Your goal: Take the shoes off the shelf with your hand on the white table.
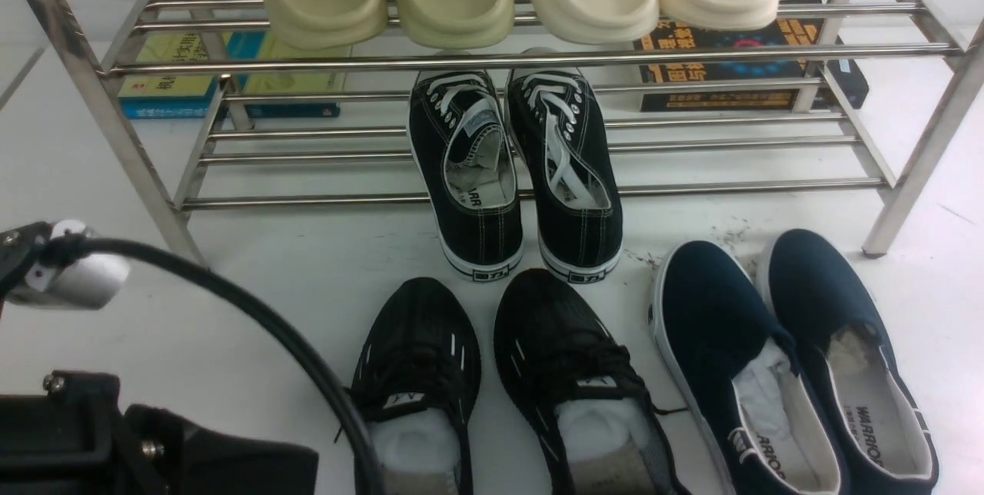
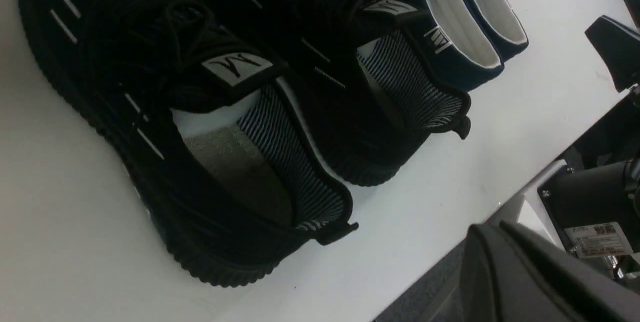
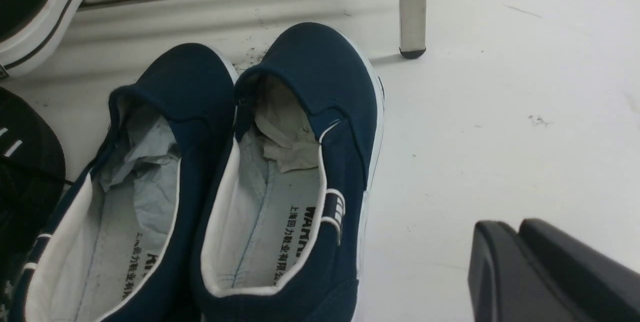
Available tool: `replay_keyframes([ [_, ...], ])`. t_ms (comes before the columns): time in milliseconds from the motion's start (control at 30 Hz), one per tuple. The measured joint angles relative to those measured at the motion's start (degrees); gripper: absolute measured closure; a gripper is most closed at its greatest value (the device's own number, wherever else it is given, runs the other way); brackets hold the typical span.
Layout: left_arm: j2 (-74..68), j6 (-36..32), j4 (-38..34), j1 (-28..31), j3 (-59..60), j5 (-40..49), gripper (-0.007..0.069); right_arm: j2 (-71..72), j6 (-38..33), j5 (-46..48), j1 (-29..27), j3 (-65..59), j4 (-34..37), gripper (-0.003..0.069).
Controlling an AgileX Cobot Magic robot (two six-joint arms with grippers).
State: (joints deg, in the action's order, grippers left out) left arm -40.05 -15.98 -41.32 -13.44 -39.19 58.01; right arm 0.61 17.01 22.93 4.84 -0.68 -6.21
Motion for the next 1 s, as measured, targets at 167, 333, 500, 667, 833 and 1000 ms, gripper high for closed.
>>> replay_keyframes([
  [167, 0.0, -0.2, 2.4, 0.0, 0.0, -0.3, 0.0602, 0.0, 0.0, 0.0, 0.0, 0.0, 0.0, 0.0577],
  [333, 0.0, -0.3, 7.1, 0.0, 0.0, -4.5, 0.0594, 0.0, 0.0, 0.0, 0.0, 0.0, 0.0, 0.0571],
  [500, 0.0, -0.3, 11.5, 0.0, 0.0, -9.8, 0.0589, 0.0, 0.0, 0.0, 0.0, 0.0, 0.0, 0.0564],
  [667, 0.1, -0.3, 11.2, 0.0, 1.4, -15.2, 0.0585, 0.0, 0.0, 0.0, 0.0, 0.0, 0.0, 0.0559],
  [833, 5.4, 2.6, 15.8, 0.0, 9.2, -22.9, 0.0579, 0.0, 0.0, 0.0, 0.0, 0.0, 0.0, 0.0552],
  [1000, 15.2, 20.1, 30.4, 0.0, 22.0, -32.1, 0.0573, 0.0, 0.0, 0.0, 0.0, 0.0, 0.0, 0.0547],
])
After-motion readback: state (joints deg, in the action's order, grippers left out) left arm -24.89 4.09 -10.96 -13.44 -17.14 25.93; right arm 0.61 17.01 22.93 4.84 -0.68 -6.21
